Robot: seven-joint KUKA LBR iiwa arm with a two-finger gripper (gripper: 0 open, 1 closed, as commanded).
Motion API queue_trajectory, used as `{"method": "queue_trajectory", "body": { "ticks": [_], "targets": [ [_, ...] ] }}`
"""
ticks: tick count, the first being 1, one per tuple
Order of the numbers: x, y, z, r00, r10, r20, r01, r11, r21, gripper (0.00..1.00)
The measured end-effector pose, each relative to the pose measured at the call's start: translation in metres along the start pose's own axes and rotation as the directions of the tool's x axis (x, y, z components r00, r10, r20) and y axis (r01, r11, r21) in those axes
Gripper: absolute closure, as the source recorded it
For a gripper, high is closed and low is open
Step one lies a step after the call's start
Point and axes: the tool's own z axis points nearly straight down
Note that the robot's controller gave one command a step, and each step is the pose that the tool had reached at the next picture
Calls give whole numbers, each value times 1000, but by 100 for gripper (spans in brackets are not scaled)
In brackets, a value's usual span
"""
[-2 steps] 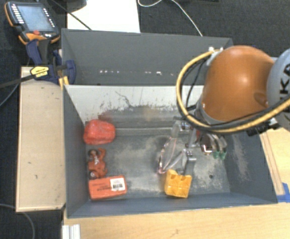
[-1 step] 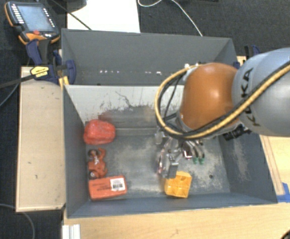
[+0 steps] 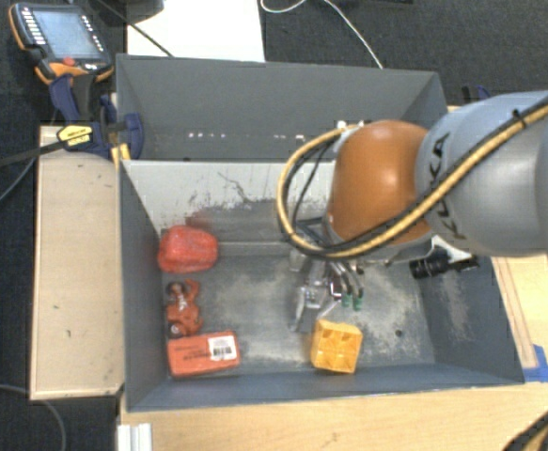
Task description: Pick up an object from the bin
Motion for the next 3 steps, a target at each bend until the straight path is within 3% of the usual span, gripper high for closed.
{"method": "queue_trajectory", "body": {
  "ticks": [1, 2, 3],
  "targets": [
    [-3, -95, -10, 998, 60, 11, -60, 998, -2, 0],
    [-17, -75, 25, 1000, -9, 0, 9, 1000, -1, 0],
    [-35, -50, 65, 993, 114, 11, -114, 993, -5, 0]
  ]
}}
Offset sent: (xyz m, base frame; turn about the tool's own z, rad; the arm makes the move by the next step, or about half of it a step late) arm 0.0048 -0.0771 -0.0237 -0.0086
